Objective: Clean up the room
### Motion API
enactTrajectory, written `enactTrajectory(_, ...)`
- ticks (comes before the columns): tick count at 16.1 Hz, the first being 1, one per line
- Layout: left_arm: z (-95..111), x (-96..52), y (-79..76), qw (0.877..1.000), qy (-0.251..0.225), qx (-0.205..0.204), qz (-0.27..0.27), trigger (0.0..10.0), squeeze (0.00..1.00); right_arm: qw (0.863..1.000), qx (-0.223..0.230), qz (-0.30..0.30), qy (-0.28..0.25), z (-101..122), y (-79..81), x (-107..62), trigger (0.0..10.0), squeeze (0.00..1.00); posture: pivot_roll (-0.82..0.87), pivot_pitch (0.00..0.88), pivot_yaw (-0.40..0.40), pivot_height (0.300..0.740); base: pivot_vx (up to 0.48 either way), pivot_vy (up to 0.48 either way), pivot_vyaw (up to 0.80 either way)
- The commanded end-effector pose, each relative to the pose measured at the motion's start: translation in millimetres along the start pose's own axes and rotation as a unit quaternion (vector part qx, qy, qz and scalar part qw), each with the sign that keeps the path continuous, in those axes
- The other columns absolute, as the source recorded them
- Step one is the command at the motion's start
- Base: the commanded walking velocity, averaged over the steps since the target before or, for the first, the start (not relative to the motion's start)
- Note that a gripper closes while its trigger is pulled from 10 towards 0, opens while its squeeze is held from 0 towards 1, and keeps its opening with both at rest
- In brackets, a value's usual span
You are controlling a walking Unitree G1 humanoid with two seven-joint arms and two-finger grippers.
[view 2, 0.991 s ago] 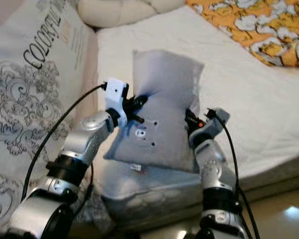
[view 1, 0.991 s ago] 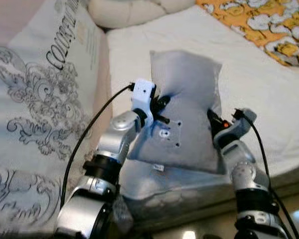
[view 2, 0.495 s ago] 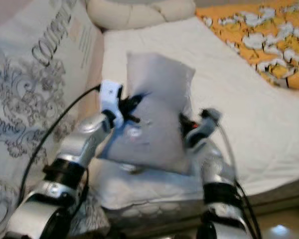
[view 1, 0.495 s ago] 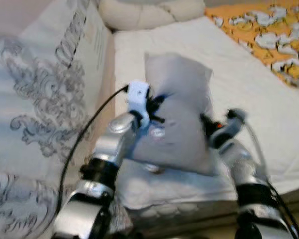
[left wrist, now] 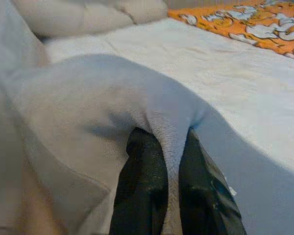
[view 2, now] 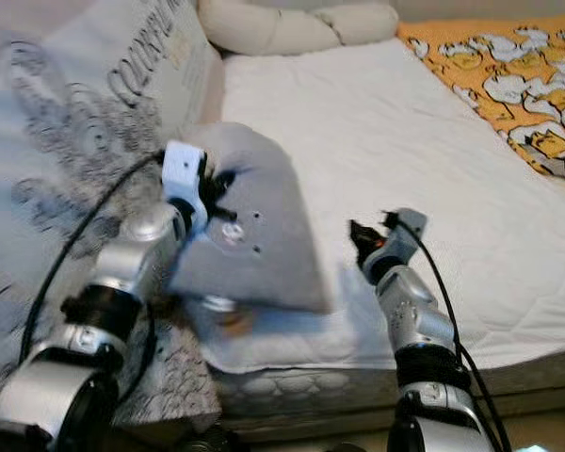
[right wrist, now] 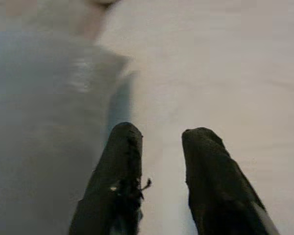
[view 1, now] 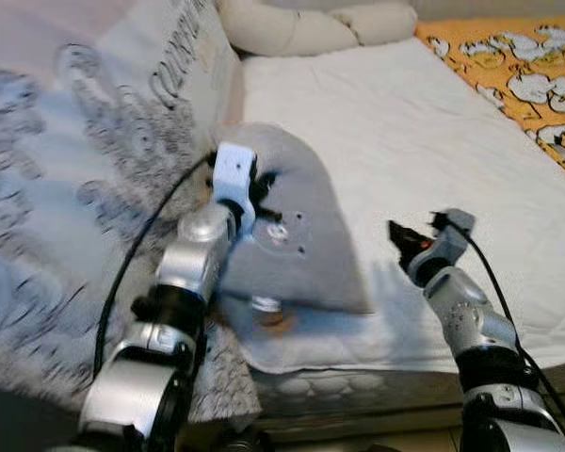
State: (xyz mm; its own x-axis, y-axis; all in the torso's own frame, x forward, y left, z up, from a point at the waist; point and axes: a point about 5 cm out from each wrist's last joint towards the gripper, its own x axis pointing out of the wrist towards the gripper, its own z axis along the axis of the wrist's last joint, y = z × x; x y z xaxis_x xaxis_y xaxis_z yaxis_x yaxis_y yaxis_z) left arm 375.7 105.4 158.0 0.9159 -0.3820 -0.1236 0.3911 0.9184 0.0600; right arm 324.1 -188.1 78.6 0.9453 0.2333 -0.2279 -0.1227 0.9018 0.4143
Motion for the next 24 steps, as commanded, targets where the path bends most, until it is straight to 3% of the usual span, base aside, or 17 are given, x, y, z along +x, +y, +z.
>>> enactTrajectory(1,22.3,0.8,8.4,0.998,-0.027,0.06,0.003,10.0,0.0,0.996,-0.03,0.083,-0.002,6.6,13.4,-4.0,10.0,1.0,-0.02,0.0,0.087,0.74,0.0,0.0,0.0)
enactTrajectory(2,24.0,-0.1,10.8,0.995,-0.019,0.099,-0.003,10.0,0.0,0.992,-0.06,0.112,0.003,7.2,14.5,-8.3,10.0,1.0,-0.02,0.0,0.091,0.74,0.0,0.0,0.0)
enactTrajectory(4,28.3,-1.8,17.3,0.99,-0.005,0.138,-0.005,10.0,0.0,0.983,-0.088,0.158,0.016,8.8,15.1,-16.4,10.0,1.0,-0.02,0.0,0.101,0.74,0.0,0.0,0.0)
enactTrajectory(6,35.4,-4.1,25.1,0.988,0.017,0.156,0.006,10.0,0.0,0.97,-0.123,0.206,0.034,11.1,16.9,-25.6,10.0,1.0,-0.02,0.0,0.108,0.74,0.0,0.0,0.0)
enactTrajectory(7,33.8,-4.3,25.8,0.987,0.027,0.16,0.006,10.0,0.0,0.969,-0.124,0.212,0.037,10.8,17.8,-26.6,10.0,1.0,-0.02,0.0,0.108,0.74,0.0,0.0,0.0)
enactTrajectory(9,17.3,-5.9,32.6,0.978,0.092,0.189,0.013,10.0,0.0,0.956,-0.139,0.251,0.052,6.9,25.3,-31.9,10.0,1.0,-0.02,0.0,0.11,0.74,0.0,0.0,0.0)
enactTrajectory(12,10.3,-9.1,46.8,0.967,0.128,0.213,0.059,10.0,0.0,0.951,-0.159,0.26,0.048,4.6,26.5,-33.9,10.0,1.0,-0.02,0.0,0.116,0.74,0.0,0.0,0.0)
enactTrajectory(15,11.9,-10.2,49.0,0.958,0.12,0.251,0.071,10.0,0.0,0.951,-0.168,0.255,0.035,3.9,26.8,-35.7,10.0,1.0,-0.03,0.0,0.121,0.74,0.0,0.0,0.0)
enactTrajectory(16,18.2,-8.9,43.9,0.964,0.089,0.24,0.076,10.0,1.0,0.954,-0.152,0.257,0.03,2.5,26.4,-36.8,10.0,1.0,-0.03,0.0,0.122,0.74,0.0,0.0,0.0)
enactTrajectory(17,21.4,-8.5,40.5,0.968,0.071,0.227,0.077,10.0,1.0,0.955,-0.155,0.251,0.035,1.3,24.7,-37.4,10.0,1.0,-0.03,0.0,0.123,0.74,0.0,0.0,0.0)
enactTrajectory(19,29.3,-9.9,31.3,0.985,0.021,0.158,0.069,10.0,1.0,0.957,-0.163,0.239,0.032,0.9,22.4,-39.3,10.0,1.0,-0.03,0.0,0.122,0.74,0.0,0.0,0.0)
enactTrajectory(20,37.5,-12.9,19.3,0.992,-0.026,0.122,0.029,10.0,1.0,0.959,-0.183,0.218,0.014,3.3,20.8,-40.1,10.0,1.0,-0.03,0.0,0.119,0.74,0.0,0.0,0.0)
enactTrajectory(21,43.6,-19.5,4.6,0.995,-0.069,0.063,-0.02,10.0,1.0,0.964,-0.173,0.204,0.0,6.1,20.9,-42.4,10.0,1.0,-0.02,0.0,0.112,0.74,0.0,0.0,0.0)
enactTrajectory(23,41.1,-29.5,-5.2,0.995,-0.08,-0.007,-0.051,10.0,1.0,0.968,-0.166,0.189,-0.015,7.2,20.8,-47.7,10.0,1.0,-0.02,0.0,0.097,0.74,0.0,0.0,0.0)
enactTrajectory(24,34.1,-42.4,-9.1,0.995,-0.085,0.009,-0.058,10.0,1.0,0.976,-0.15,0.155,-0.038,8.2,20.1,-52.1,10.0,1.0,-0.03,0.0,0.092,0.74,0.0,0.0,0.0)
